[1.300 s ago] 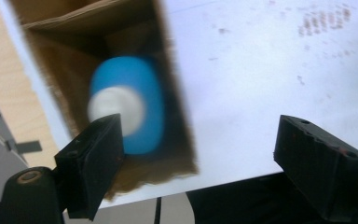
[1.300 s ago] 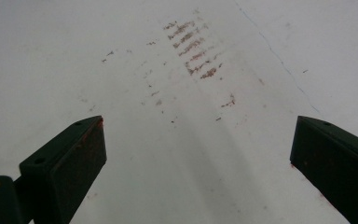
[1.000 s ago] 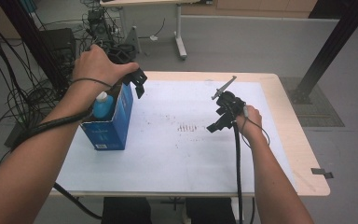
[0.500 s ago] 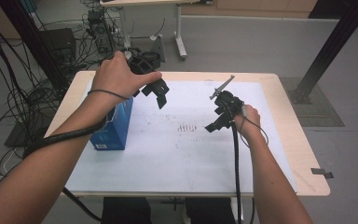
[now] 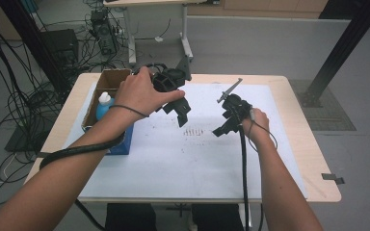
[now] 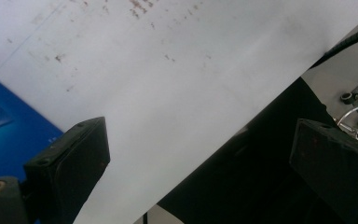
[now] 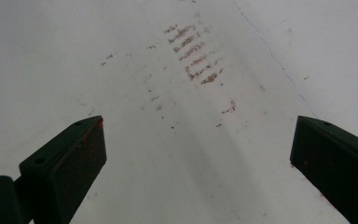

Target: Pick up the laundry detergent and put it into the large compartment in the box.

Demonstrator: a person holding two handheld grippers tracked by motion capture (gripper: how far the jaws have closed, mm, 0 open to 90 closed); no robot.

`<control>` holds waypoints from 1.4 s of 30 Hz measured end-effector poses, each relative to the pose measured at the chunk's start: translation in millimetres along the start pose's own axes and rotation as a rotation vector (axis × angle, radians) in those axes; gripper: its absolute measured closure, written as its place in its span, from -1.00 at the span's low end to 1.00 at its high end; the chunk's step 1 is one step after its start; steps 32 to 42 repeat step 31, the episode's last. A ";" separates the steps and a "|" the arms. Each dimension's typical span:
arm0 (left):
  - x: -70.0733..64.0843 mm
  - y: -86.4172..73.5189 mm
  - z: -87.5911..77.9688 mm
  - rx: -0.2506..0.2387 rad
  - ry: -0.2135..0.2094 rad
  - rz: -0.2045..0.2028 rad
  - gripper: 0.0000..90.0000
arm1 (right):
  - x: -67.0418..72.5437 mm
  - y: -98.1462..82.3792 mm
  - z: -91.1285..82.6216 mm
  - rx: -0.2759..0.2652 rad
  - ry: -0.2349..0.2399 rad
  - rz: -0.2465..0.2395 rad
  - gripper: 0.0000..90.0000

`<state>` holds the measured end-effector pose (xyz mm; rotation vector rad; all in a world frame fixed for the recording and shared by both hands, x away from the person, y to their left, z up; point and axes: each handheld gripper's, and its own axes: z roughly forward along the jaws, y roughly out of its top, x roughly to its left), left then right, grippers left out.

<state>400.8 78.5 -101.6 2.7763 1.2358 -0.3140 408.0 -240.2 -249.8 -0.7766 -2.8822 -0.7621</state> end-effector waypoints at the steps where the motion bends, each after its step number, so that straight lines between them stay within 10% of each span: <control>1: -1.0 0.4 1.2 0.000 -0.001 0.002 -0.89 | 0.2 0.0 0.2 -0.001 -0.002 -0.001 -0.92; 42: -2.4 1.2 5.0 0.001 -0.016 0.028 -0.89 | 1.8 1.2 1.5 0.005 -0.002 -0.001 -0.92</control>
